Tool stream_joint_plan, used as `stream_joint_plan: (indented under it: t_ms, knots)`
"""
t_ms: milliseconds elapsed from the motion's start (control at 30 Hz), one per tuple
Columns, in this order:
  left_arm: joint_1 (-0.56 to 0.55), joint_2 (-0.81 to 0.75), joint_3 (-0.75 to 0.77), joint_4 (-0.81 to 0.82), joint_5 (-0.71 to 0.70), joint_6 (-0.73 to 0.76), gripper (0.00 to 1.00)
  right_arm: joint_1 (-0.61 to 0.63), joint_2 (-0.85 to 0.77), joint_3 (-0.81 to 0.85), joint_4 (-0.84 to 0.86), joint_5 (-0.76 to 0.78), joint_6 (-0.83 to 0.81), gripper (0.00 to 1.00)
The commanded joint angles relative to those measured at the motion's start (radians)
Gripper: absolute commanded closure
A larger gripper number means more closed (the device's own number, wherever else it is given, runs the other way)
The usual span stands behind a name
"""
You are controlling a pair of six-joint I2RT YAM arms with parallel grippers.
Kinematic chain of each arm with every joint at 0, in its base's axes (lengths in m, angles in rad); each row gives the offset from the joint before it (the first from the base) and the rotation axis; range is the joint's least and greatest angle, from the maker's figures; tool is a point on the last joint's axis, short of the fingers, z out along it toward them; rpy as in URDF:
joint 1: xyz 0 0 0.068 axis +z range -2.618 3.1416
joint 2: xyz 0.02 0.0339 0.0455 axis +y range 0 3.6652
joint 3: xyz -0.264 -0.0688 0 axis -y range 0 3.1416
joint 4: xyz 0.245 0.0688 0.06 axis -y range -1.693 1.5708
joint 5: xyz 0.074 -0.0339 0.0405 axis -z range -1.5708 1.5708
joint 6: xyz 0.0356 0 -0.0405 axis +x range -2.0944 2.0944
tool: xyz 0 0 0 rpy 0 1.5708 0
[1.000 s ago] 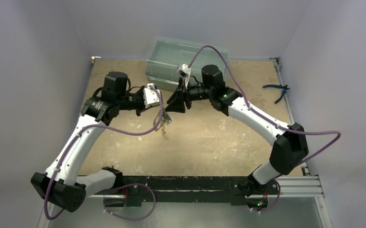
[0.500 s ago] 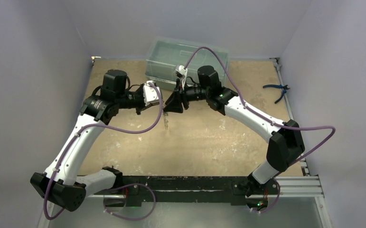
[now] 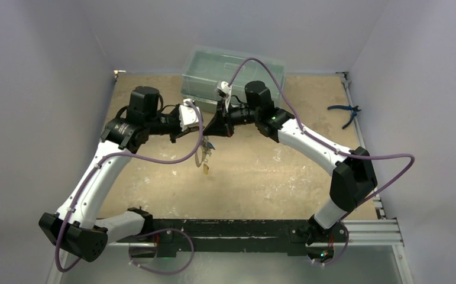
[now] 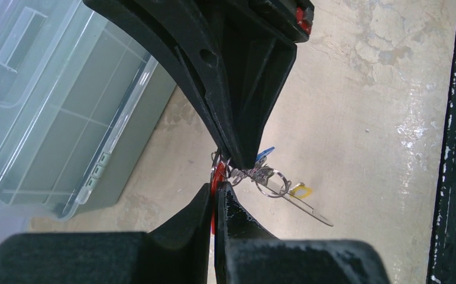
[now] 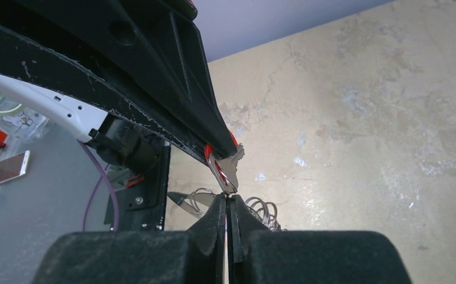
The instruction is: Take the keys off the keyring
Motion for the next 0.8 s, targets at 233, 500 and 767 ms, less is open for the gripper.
stream_joint_plan:
  t_ms: [233, 500, 767]
  knots:
    - [-0.004, 0.01, 0.058, -0.008, -0.016, -0.039, 1.0, -0.003, -0.042, -0.001, 0.023, -0.12, -0.066, 1.0]
    - [-0.003, 0.001, 0.045, -0.096, 0.005, 0.002, 1.0, -0.036, -0.09, -0.053, 0.035, -0.238, -0.082, 1.0]
    - [-0.003, -0.022, -0.004, -0.143, 0.026, 0.077, 1.0, -0.048, -0.099, -0.054, 0.029, -0.294, -0.076, 1.0]
